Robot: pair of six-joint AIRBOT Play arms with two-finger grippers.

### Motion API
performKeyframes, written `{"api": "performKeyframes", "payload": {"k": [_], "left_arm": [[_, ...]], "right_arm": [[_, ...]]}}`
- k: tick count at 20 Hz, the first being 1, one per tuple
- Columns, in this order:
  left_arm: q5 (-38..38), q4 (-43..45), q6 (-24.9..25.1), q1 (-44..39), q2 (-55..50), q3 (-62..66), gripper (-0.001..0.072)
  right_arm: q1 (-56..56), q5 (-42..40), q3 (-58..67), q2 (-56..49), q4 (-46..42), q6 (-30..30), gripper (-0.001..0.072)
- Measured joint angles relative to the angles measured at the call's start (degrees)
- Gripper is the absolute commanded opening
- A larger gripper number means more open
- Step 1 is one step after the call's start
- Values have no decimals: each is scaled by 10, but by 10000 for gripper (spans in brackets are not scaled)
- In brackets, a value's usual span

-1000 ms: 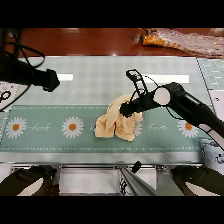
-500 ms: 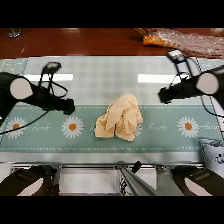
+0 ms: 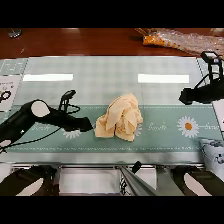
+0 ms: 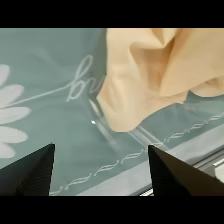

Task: Fold the shirts.

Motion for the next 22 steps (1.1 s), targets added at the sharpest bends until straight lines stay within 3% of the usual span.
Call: {"api": "performKeyframes", "payload": {"k": [5, 12, 13, 14, 16, 22], "left_arm": [[35, -100, 60, -1, -37, -23, 714], [83, -169, 90, -7, -105, -27, 702], [89, -189, 93, -11, -118, -27, 517], [96, -207, 95, -16, -133, -27, 247], [114, -226, 98, -24, -158, -28, 18], [119, -260, 117, -28, -173, -28, 18]], "right_arm": [[-8, 4, -21, 1, 29, -5, 494], [-10, 9, -27, 1, 40, -7, 494], [-10, 11, -28, 1, 40, -7, 494], [-10, 12, -28, 1, 41, -7, 494], [-10, 22, -28, 1, 41, -7, 494], [-10, 50, -37, 1, 41, -14, 493]]}}
